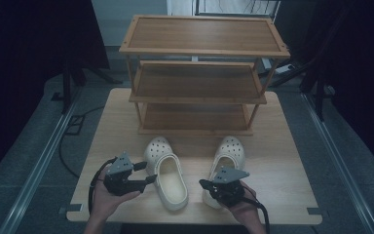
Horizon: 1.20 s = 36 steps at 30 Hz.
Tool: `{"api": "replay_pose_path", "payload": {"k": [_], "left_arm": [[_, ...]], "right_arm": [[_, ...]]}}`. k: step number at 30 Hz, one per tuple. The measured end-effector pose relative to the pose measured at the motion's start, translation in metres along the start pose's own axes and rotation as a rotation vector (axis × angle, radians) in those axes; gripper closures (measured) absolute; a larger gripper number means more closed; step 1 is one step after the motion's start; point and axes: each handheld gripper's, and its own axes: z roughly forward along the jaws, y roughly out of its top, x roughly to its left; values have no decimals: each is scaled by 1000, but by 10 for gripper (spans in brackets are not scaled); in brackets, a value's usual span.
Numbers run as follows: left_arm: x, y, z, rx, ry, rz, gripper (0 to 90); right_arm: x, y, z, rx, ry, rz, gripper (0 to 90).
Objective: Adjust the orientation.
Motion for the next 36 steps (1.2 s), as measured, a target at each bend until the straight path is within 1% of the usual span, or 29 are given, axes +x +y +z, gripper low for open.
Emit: {"api": "replay_pose_path", "payload": {"k": [2, 4, 8, 10, 11, 12, 15, 18, 21, 22, 24, 26, 28, 29, 31, 32, 35, 36], "left_arm": [[1, -1, 1, 5, 1, -2, 402], [1, -1, 2, 10, 6, -1, 402], [0, -1, 3, 15, 8, 6, 402], [0, -1, 2, 16, 10, 7, 401], [1, -1, 1, 14, 13, 6, 401], [3, -2, -1, 12, 19, 3, 401], [7, -2, -7, -3, 31, -12, 402], [10, -2, -14, -20, 39, -19, 402], [13, -3, -17, -29, 47, -29, 402], [14, -3, -18, -29, 49, -32, 403], [16, -4, -18, -29, 50, -38, 403], [18, -5, -17, -26, 50, -42, 403], [20, -6, -14, -18, 48, -44, 403], [21, -7, -12, -10, 47, -43, 403], [21, -7, -10, 2, 47, -40, 403], [20, -7, -9, 0, 42, -40, 403], [19, -7, -8, 1, 35, -33, 402], [18, -7, -7, 3, 34, -33, 402]], "right_arm": [[6, 0, 7, 13, 12, -22, 897], [14, -1, 15, 50, 26, -51, 897], [23, -4, 27, 94, 50, -71, 897], [29, -5, 32, 110, 72, -89, 897], [33, -4, 34, 109, 61, -99, 897], [33, -4, 34, 109, 61, -99, 897], [35, -3, 35, 104, 85, -89, 897], [42, -1, 39, 100, 80, -96, 898], [50, 2, 46, 89, 103, -77, 897], [54, 3, 50, 84, 102, -75, 897], [59, 5, 55, 80, 101, -83, 897], [62, 7, 59, 61, 107, -69, 897], [63, 8, 61, 54, 109, -70, 897], [63, 8, 62, 49, 119, -62, 896], [62, 9, 64, 42, 137, -51, 896], [62, 10, 66, 41, 143, -49, 896], [65, 12, 70, 34, 149, -51, 896], [67, 12, 72, 31, 147, -58, 896]]}}
